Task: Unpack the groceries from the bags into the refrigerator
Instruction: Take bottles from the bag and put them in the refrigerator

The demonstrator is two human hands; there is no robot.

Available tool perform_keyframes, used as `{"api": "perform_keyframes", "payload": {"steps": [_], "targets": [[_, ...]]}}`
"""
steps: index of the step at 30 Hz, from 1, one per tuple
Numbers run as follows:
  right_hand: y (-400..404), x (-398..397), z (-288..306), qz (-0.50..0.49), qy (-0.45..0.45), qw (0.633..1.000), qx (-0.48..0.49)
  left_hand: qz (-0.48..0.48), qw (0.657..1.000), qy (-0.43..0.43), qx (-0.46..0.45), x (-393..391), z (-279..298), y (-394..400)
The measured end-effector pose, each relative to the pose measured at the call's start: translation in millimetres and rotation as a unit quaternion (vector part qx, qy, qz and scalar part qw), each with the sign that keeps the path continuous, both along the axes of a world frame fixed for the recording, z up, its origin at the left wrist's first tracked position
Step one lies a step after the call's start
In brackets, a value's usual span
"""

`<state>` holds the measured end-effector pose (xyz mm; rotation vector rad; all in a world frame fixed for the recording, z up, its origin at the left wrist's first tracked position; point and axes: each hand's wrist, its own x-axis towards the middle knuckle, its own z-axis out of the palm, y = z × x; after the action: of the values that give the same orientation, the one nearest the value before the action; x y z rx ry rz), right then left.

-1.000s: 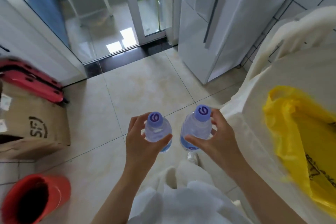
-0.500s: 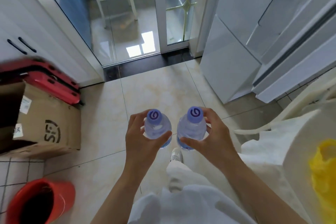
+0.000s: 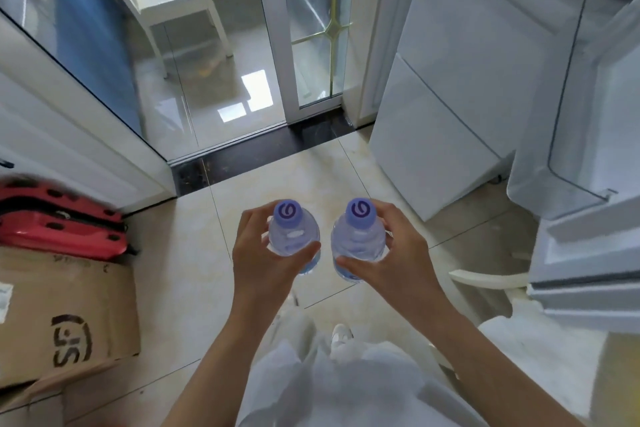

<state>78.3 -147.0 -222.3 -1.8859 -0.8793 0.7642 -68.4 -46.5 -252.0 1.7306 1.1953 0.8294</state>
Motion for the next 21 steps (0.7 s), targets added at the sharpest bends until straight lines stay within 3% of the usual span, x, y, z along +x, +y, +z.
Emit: {"api": "perform_keyframes", "payload": {"steps": [6,12,21], "targets": [[76.6,30.4,-7.3,-0.048,-0.059,0.997,-0.019,-0.090,0.996,-0.004,-0.001,41.9,-2.0,100.4],[144.8,50.6,-2.0,-0.136,-0.058,0.989,-0.019,-0.200,0.979,-0.004,0.023,90.3,3.0,194.6],[204.2,104.7,4.6,-0.278,-0.083,0.957,0.013,-0.310,0.951,0.008,0.006,186.5,9.0,280.9]]}}
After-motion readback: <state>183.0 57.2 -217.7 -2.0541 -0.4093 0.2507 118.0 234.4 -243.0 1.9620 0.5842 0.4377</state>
